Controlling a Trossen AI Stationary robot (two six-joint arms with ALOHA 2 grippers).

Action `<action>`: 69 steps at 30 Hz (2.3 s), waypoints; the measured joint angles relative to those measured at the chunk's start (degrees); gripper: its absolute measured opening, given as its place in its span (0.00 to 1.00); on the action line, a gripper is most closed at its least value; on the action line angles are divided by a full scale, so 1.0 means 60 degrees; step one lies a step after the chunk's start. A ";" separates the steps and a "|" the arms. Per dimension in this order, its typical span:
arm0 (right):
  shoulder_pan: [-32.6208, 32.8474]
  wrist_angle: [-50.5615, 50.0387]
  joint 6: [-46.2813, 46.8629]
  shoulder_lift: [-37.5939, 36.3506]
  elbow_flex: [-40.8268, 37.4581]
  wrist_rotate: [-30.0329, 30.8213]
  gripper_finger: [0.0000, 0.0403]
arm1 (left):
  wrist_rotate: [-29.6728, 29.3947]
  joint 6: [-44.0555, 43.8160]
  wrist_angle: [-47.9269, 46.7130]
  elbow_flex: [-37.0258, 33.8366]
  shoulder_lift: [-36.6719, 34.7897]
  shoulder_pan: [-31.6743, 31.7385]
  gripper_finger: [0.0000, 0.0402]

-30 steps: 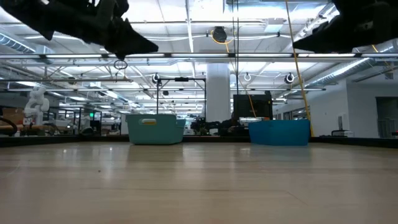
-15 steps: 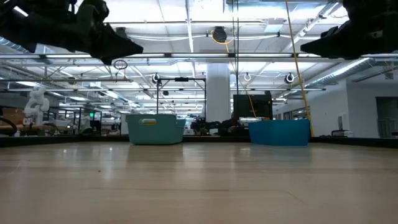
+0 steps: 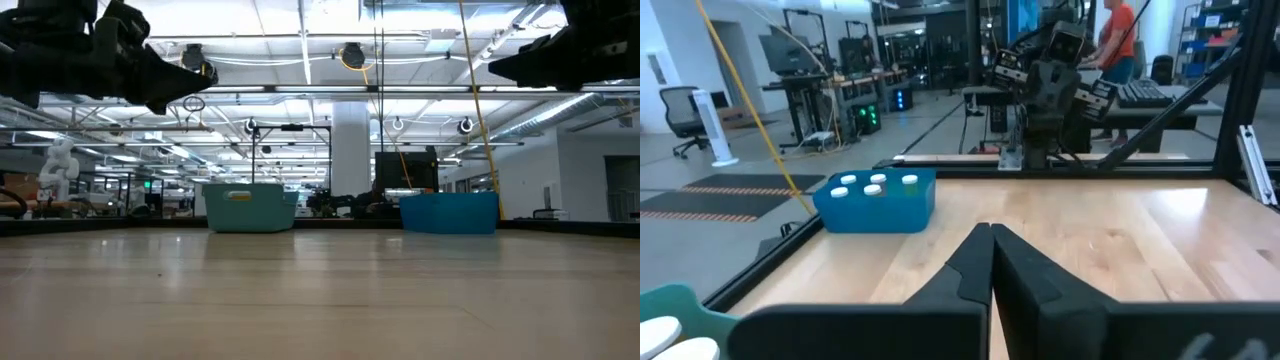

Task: Pick and place medicine bottles into bin by pill shape (circle, oval)
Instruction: Return to Home Position

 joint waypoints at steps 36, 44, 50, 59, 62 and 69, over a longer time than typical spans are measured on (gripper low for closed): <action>0.0000 -0.0064 -0.0346 -0.2370 -0.1403 -0.0474 0.00 | 0.1998 -0.0033 0.0317 -0.1139 -0.1177 0.1044 0.01; -0.0002 -0.0691 -0.0345 -0.3009 -0.1410 -0.0470 0.00 | 0.2106 0.0072 -0.0555 -0.1139 -0.2322 0.1053 0.01; -0.0004 -0.0673 -0.0424 -0.3013 -0.1410 -0.0465 0.00 | 0.2108 0.0059 -0.1472 -0.1139 -0.3166 0.1053 0.01; -0.0004 -0.0669 -0.0585 -0.3013 -0.1410 -0.0461 0.00 | 0.1901 0.0050 -0.2785 -0.1139 -0.4286 0.1053 0.01; -0.0004 -0.0669 -0.0643 -0.3013 -0.1410 -0.0459 0.00 | 0.1894 0.0043 -0.3164 -0.1139 -0.4659 0.1053 0.01; -0.0004 -0.0680 -0.0661 -0.3013 -0.1413 -0.0477 0.00 | 0.1763 0.0085 -0.4585 -0.1131 -0.5700 0.1053 0.01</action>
